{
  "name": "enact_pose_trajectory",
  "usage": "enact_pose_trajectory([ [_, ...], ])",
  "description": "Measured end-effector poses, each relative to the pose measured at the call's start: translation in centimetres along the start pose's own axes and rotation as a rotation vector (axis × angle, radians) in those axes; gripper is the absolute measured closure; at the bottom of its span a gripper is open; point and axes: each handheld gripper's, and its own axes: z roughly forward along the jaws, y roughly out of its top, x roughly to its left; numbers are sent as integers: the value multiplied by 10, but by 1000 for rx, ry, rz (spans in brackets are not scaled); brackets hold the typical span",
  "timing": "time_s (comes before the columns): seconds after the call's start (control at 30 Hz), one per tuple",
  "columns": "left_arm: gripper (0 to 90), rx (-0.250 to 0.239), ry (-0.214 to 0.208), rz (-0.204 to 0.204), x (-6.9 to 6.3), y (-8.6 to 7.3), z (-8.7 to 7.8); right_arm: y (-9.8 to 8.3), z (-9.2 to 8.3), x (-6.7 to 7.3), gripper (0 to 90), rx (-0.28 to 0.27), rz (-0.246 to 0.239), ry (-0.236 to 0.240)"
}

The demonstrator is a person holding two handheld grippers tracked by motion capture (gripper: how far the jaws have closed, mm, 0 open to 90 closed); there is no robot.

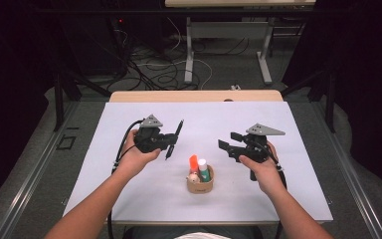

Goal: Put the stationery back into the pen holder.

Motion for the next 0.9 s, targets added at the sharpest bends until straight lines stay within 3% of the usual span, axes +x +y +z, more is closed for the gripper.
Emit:
enact_pose_trajectory([
  [0.3, 796, -64, -23, -76, -4, 1, 15, 17, 25, 15, 413, 25, 7, 16],
  [0.37, 796, -74, -20, -84, -4, 1, 17, 21, 29, 19, 413, 35, 2, -1],
  [0.47, 796, -85, -21, -101, -7, 1, 21, 26, 35, 22, 464, 19, 31, -8],
  [0.6, 796, -97, -30, -100, -10, 1, 24, 30, 41, 25, 549, 4, 91, 10],
  [0.9, 795, -100, -41, -71, -18, 1, 32, 35, 55, 32, 607, 32, 147, 54],
])
